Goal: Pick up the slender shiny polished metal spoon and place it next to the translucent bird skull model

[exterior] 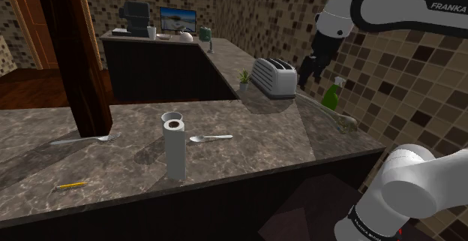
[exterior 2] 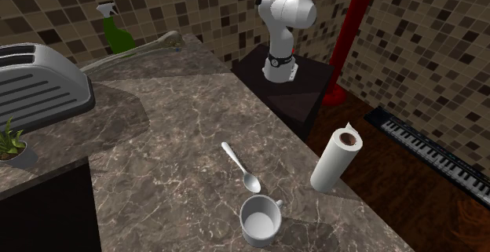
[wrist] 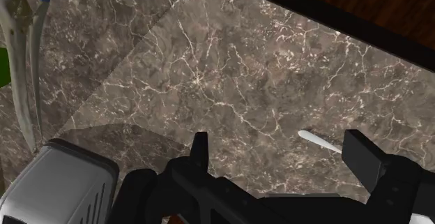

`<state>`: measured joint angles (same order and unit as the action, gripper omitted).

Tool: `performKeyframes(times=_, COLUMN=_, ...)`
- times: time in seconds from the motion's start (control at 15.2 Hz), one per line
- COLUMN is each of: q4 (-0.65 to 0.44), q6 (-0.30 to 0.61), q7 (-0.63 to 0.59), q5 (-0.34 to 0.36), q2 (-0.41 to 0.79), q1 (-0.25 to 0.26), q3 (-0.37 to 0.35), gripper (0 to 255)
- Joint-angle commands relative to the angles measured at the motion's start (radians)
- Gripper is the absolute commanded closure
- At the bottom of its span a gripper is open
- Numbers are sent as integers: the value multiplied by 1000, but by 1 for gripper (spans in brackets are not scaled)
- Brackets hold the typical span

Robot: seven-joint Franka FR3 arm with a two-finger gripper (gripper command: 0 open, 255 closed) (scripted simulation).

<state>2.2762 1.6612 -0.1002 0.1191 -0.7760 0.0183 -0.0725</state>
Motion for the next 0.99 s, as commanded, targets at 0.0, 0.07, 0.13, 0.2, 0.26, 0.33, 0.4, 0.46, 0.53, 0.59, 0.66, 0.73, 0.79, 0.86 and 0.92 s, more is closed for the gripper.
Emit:
performKeyframes(times=0.0, q4=0, q6=0, q7=0, q5=0, q2=0, q1=0, q3=0, gripper=0)
performKeyframes(times=0.07, q4=-5, q6=22, q7=19, q5=4, q2=35, q1=6, q3=3, gripper=0)
performKeyframes(times=0.13, q4=-11, q6=43, q7=38, q5=8, q2=71, q1=12, q3=6, gripper=0)
performKeyframes(times=0.2, q4=-19, q6=64, q7=57, q5=12, q2=107, q1=17, q3=8, gripper=0)
performKeyframes(times=0.26, q4=-27, q6=84, q7=76, q5=16, q2=143, q1=23, q3=10, gripper=0)
performKeyframes(times=0.33, q4=-36, q6=103, q7=94, q5=20, q2=179, q1=28, q3=12, gripper=0)
performKeyframes(times=0.4, q4=-46, q6=121, q7=113, q5=24, q2=216, q1=33, q3=13, gripper=0)
performKeyframes(times=0.46, q4=-58, q6=138, q7=131, q5=28, q2=253, q1=39, q3=13, gripper=0)
performKeyframes(times=0.53, q4=-70, q6=155, q7=149, q5=31, q2=290, q1=43, q3=13, gripper=0)
performKeyframes(times=0.59, q4=-83, q6=171, q7=166, q5=35, q2=327, q1=48, q3=13, gripper=0)
performKeyframes(times=0.66, q4=-97, q6=186, q7=184, q5=39, q2=364, q1=53, q3=13, gripper=0)
performKeyframes(times=0.73, q4=-111, q6=200, q7=201, q5=42, q2=401, q1=57, q3=11, gripper=0)
performKeyframes(times=0.79, q4=-127, q6=214, q7=218, q5=46, q2=439, q1=62, q3=10, gripper=0)
performKeyframes(times=0.86, q4=-143, q6=226, q7=234, q5=50, q2=476, q1=66, q3=8, gripper=0)
performKeyframes(times=0.92, q4=-160, q6=238, q7=251, q5=54, q2=513, q1=70, q3=5, gripper=0)
